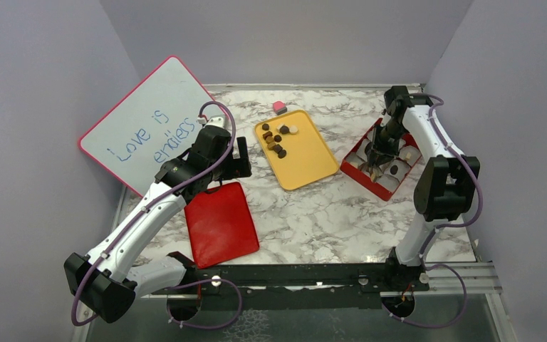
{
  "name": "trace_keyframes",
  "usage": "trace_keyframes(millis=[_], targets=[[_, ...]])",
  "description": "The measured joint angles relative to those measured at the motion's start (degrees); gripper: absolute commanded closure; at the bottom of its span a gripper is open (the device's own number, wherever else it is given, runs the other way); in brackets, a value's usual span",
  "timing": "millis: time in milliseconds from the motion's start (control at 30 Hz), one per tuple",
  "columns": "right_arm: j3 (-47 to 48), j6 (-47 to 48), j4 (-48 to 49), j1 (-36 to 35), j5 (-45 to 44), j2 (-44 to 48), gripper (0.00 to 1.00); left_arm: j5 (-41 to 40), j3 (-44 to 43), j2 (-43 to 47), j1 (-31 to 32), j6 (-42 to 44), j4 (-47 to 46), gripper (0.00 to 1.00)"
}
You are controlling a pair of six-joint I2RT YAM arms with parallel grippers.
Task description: Pack the chocolate
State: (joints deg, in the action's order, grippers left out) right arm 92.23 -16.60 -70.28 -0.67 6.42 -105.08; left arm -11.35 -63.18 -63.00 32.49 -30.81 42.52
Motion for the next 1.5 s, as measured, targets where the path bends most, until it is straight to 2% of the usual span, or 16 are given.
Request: trace_keyframes(millis=[700,1500], targets=[[-4.46,-1.42,0.35,0.00,0.72,-0.24,0.73,0.52,0.00,0.00,0.00,0.20,0.00,0.01],[-8.79,-1.33,-0.04,0.61,-1.07,4.00,0.73,1.16,1.18,0.11,0.00,-1.75,-0.07,0.01]])
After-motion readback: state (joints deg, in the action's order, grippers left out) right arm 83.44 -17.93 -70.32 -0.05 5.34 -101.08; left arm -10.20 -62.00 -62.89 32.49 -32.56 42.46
